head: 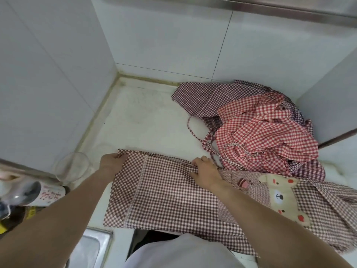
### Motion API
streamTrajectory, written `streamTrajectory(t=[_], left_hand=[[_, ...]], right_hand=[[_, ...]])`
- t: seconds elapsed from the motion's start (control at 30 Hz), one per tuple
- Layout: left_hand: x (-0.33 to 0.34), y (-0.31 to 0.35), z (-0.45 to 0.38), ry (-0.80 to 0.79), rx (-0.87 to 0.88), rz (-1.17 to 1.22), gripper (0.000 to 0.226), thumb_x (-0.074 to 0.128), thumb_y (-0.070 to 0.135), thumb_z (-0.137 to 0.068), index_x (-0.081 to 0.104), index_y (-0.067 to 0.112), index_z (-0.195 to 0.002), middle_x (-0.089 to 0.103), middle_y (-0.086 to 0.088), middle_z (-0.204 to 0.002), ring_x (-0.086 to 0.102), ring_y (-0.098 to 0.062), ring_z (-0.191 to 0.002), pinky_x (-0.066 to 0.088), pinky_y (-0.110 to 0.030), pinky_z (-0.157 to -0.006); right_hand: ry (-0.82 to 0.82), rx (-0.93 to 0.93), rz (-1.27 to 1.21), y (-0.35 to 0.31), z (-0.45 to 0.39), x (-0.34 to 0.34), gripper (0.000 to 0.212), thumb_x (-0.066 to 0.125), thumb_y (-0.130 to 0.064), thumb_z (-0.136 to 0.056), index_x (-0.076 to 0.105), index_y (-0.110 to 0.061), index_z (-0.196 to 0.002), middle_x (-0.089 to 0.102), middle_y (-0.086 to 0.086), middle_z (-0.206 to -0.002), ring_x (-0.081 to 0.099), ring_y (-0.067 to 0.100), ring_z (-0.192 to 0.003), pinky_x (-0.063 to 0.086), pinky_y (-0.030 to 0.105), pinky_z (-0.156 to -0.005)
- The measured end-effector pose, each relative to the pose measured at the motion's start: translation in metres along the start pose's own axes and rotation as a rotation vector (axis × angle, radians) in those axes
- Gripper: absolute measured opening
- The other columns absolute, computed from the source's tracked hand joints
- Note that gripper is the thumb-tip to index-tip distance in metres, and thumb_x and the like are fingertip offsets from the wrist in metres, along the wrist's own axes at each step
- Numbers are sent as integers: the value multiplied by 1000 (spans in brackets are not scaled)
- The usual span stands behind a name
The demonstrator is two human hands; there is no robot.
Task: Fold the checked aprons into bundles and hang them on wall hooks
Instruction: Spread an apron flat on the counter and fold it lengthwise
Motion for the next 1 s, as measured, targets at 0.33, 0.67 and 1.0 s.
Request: streamTrajectory(t=[0.33, 0.67, 1.0], left_hand=[[7, 54, 35, -37, 275, 15, 31, 52, 24, -101, 68, 2, -114, 69, -13, -114, 64, -30, -104, 49, -41, -99], [12, 81, 61, -149, 397, 80, 35, 55, 23, -99, 58, -9, -85, 65, -24, -82, 54, -22, -72, 44, -39, -69], [3, 91, 67, -208, 410, 49, 20, 57, 18, -98, 73, 8, -91, 74, -10, -90, 68, -30, -91, 52, -43, -87]], right_hand=[[-63, -165, -284, -63, -14, -9, 57, 66, -41, -92, 47, -16, -138, 50, 3, -131, 51, 18, -121, 42, 33, -106], [100, -346, -493, -115, -16, -35, 22, 76, -35, -85, 65, -20, -95, 60, -3, -94, 54, 9, -87, 41, 21, -76], [-53, -440, -497, -125, -13, -49, 31, 75, -23, -85, 58, -22, -111, 65, -5, -105, 60, 9, -98, 50, 25, -90]])
Point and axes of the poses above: each hand's wrist, its own z-axis away from the middle knuckle, its own x-axis out of the palm, y = z × x, the point moved 4 cm from there along -z, towards the middle knuckle
